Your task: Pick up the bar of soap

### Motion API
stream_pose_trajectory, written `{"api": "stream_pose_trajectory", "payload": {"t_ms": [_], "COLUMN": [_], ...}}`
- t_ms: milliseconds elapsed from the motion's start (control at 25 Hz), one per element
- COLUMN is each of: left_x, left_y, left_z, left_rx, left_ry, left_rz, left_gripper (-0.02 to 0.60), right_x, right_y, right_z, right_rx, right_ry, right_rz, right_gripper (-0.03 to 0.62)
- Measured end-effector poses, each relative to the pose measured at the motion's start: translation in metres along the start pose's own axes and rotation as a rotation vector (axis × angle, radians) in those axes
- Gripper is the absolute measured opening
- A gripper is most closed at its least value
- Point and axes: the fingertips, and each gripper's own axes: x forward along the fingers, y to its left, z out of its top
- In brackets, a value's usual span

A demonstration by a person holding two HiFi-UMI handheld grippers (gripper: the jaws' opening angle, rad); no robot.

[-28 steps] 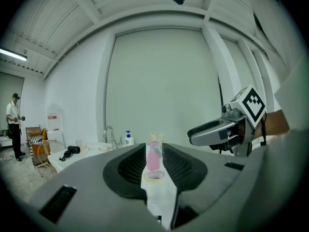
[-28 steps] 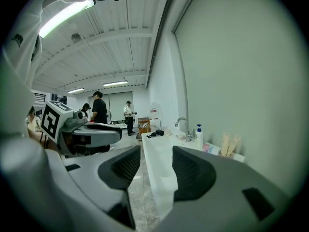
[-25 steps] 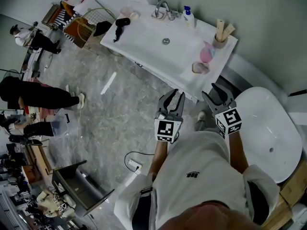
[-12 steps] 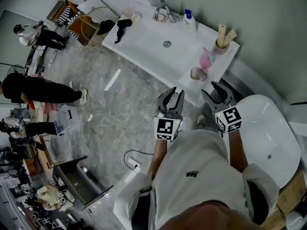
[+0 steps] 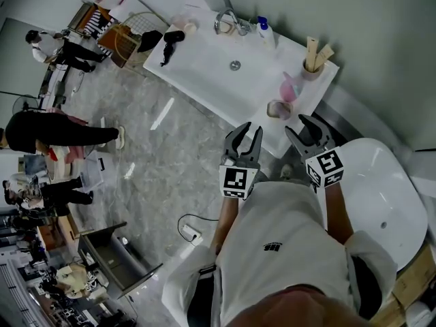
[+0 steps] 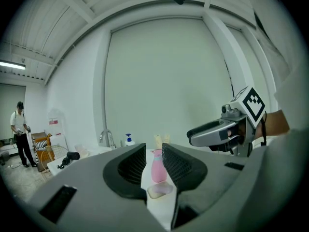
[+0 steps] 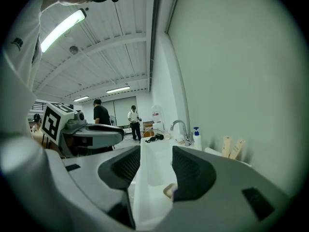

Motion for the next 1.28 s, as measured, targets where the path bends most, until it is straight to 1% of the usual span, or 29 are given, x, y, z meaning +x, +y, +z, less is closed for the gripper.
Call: {"api": "stream_pose_trajectory", "payload": {"t_ms": [360, 720, 1000, 1280], "left_x": [0.019, 0.044, 0.068, 0.092], "left_y": [0.004, 0.025, 0.047, 0.074], "left_z": [0.0, 0.007, 0.007, 0.004], "left_rx": [0.002, 0.007, 0.0, -0.009], "left_ry": [0.003, -0.033, -0.058, -0.064], "left_rz": [-0.026, -0.09, -0.187, -0.256], "left_gripper": [0.112, 0.112, 0.112, 0.112], "right_x": [0.01, 0.031, 0.06, 0.087], "right_y": [-0.013, -0.023, -0.031, -0.038], "right_z": [0.0, 0.012, 0.017, 0.02], "right_rx": [0.011, 0.005, 0.012, 0.023], "right_ry": [0.004, 0.002, 0.016, 0.038], "right_rz": [-0.013, -0.069, -0.129, -0.192], "right_gripper": [0.218, 0.218, 0.218, 0.218]}}
